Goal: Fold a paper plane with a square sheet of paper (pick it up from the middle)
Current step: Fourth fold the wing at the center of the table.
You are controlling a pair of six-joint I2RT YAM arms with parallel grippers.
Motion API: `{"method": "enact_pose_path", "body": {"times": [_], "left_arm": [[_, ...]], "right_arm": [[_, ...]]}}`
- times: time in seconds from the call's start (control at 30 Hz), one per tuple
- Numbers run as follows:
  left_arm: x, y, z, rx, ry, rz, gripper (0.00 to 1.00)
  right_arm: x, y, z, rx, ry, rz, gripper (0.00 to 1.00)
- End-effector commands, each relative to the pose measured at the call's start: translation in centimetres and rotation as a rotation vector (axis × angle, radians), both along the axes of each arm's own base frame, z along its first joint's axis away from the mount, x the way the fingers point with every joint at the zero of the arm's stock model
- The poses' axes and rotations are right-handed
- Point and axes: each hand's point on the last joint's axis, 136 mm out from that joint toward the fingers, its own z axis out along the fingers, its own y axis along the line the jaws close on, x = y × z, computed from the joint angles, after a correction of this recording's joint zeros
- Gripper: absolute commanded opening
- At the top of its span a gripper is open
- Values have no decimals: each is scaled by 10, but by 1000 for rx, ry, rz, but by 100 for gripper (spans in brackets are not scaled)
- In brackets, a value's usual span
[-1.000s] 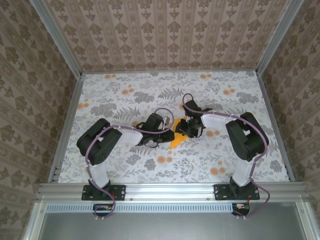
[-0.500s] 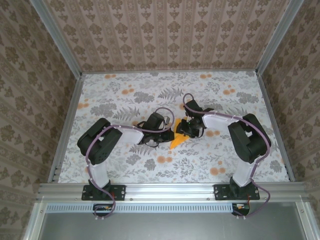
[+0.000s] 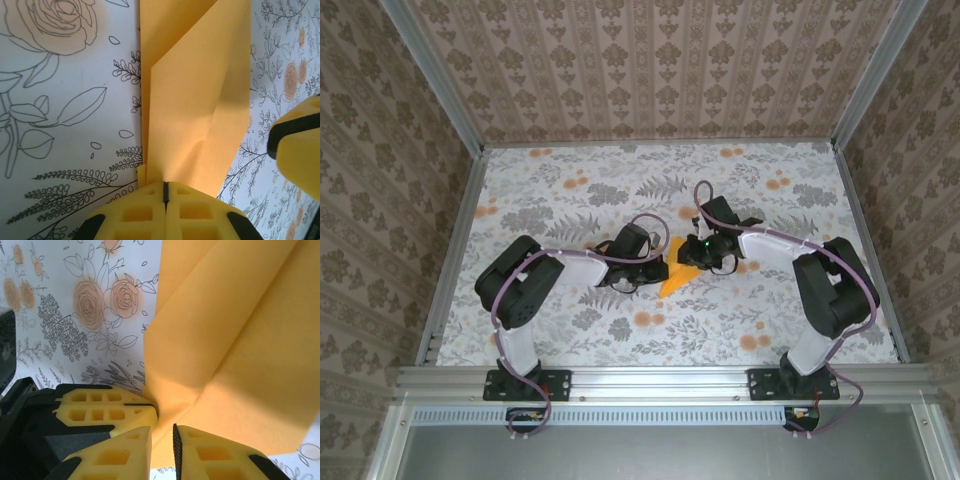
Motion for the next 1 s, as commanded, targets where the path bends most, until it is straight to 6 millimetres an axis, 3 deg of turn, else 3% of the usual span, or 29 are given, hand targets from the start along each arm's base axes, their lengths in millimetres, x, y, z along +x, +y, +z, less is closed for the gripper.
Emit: {"method": "enact_pose_path", "body": {"times": [0.0, 0.27, 0.57, 0.8, 0.97], "left_arm": [[-21, 24, -37, 146, 94, -14, 4], [-23, 20, -37, 146, 90, -47, 2], [-24, 18, -34, 144, 75, -87, 2], [-17, 13, -18, 110, 39, -108, 4], [-3, 10, 11, 43, -33, -79, 7]], "right_arm": [[6, 12, -3, 58, -17, 44, 18], [10, 15, -19, 38, 27, 49, 16], [8, -9, -43, -97, 66, -19, 15], [-1, -18, -56, -117, 100, -62, 15], [-6, -22, -61, -122, 116, -88, 15]]}}
